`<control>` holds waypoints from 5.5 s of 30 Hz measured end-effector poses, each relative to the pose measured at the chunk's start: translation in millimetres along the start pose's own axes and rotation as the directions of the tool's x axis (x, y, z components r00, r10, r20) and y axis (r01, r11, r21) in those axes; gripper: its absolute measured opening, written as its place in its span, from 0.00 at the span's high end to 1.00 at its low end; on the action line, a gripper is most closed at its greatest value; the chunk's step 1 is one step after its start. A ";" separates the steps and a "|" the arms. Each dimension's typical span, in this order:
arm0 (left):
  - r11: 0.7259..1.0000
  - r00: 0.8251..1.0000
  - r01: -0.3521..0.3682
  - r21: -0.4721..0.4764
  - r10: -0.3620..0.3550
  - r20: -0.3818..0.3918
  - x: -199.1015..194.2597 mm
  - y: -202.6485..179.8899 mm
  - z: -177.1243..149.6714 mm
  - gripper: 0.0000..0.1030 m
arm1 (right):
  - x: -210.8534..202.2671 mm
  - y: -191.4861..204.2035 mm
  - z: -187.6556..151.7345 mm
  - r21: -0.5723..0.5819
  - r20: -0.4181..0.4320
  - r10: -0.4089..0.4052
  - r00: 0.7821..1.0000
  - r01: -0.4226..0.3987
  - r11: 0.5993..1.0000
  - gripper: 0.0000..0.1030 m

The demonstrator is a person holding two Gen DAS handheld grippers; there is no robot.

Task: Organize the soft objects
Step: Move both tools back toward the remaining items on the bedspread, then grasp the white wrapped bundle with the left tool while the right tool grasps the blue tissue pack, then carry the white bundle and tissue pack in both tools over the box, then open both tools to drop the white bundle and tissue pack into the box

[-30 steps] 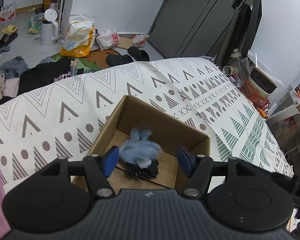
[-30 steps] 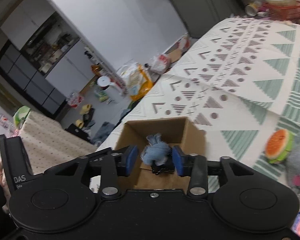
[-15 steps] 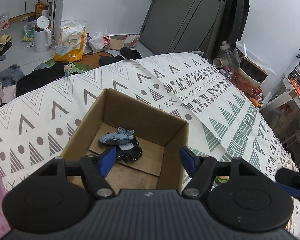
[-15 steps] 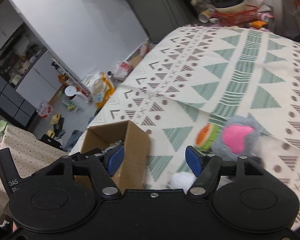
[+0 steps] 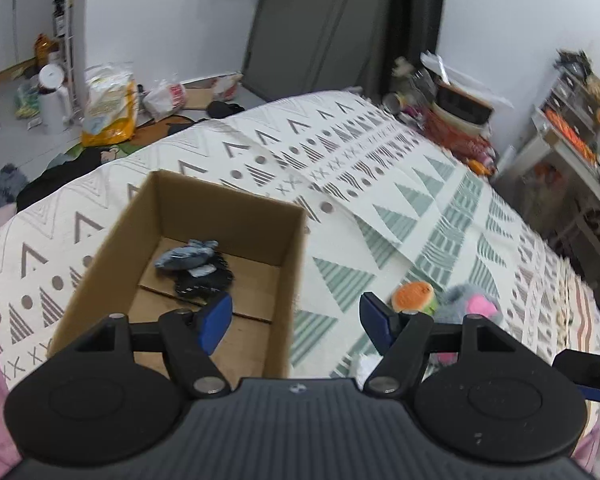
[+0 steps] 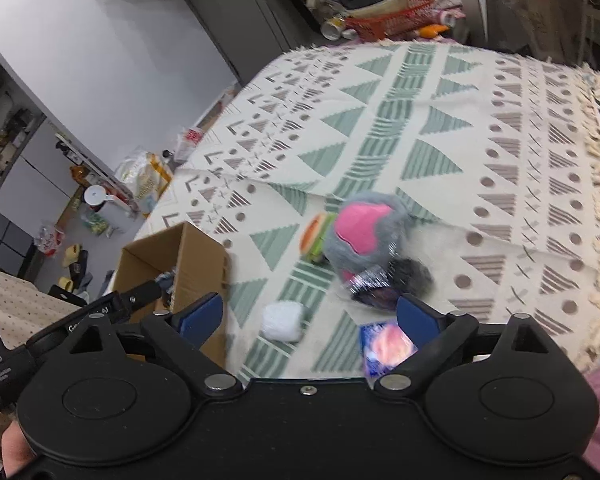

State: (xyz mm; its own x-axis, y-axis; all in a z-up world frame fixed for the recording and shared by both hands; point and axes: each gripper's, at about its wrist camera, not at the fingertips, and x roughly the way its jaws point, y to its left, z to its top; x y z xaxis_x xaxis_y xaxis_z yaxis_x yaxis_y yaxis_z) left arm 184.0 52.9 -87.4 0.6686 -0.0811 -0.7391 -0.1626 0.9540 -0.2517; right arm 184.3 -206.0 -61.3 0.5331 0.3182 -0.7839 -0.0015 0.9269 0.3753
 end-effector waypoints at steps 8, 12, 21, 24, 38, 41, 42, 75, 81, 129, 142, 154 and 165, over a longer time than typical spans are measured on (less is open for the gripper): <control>0.995 0.999 0.037 0.093 -0.034 -0.033 4.5 -34.8 -15.1 0.33 | 0.8 -16.2 -11.0 0.012 -0.028 -0.059 0.998 0.059 0.998 0.00; 0.991 0.997 0.053 0.126 -0.045 -0.060 10.3 -48.2 -21.9 0.28 | 12.1 -27.6 -15.7 0.065 -0.068 -0.071 0.995 0.076 0.995 0.00; 0.979 0.991 0.070 0.189 -0.046 -0.129 31.7 -71.7 -40.4 0.28 | 38.0 -49.4 -21.8 0.120 -0.144 -0.129 0.981 0.146 0.982 0.00; 0.979 0.987 0.074 0.190 -0.045 -0.152 42.1 -76.6 -45.4 0.23 | 48.5 -54.1 -22.7 0.137 -0.171 -0.109 0.979 0.133 0.982 0.00; 0.983 0.964 0.015 0.182 0.034 -0.265 92.8 -78.8 -60.5 0.22 | 82.9 -70.7 -21.5 0.174 -0.237 -0.110 0.965 0.153 0.973 0.00; 0.985 0.965 0.000 0.174 0.046 -0.259 98.9 -77.4 -60.4 0.22 | 89.6 -70.5 -21.4 0.162 -0.250 -0.110 0.962 0.153 0.975 0.00; 0.984 0.966 -0.005 0.180 0.052 -0.255 100.5 -78.1 -60.7 0.22 | 92.3 -70.5 -21.5 0.158 -0.254 -0.114 0.961 0.158 0.975 0.00; 0.990 0.979 -0.021 0.139 0.049 -0.199 66.0 -70.3 -58.5 0.60 | 114.3 -45.4 -28.3 -0.069 -0.239 -0.186 0.953 0.175 0.982 0.31; 0.992 0.988 -0.026 0.124 0.044 -0.146 36.7 -71.9 -49.0 0.60 | 86.6 -37.4 -28.0 -0.105 -0.161 -0.157 0.974 0.142 0.984 0.31; 0.969 0.976 -0.216 -0.119 0.217 -0.001 -26.2 51.3 11.3 0.60 | 77.1 95.9 5.5 -0.313 0.038 0.299 0.953 -0.273 0.910 0.31; 0.960 0.982 -0.191 -0.203 0.185 -0.050 27.0 89.4 1.6 0.60 | 114.1 121.2 8.8 -0.326 0.029 0.318 0.948 -0.291 0.899 0.31; 0.958 0.985 -0.175 -0.227 0.168 -0.052 42.4 100.0 0.7 0.55 | 142.6 134.9 10.7 -0.318 0.013 0.322 0.947 -0.301 0.899 0.31; 0.965 0.982 -0.189 -0.184 0.181 -0.055 42.5 92.9 0.4 0.50 | 135.6 126.4 16.4 -0.258 0.035 0.341 0.940 -0.321 0.911 0.17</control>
State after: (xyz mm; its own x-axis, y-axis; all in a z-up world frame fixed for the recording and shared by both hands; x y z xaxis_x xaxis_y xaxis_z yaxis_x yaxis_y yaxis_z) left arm 197.6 138.2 -141.9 0.5871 0.0777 -0.8057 -0.4167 0.8824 -0.2186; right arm 270.3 -49.0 -112.0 0.5304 0.6076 -0.5912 -0.3908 0.7941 0.4655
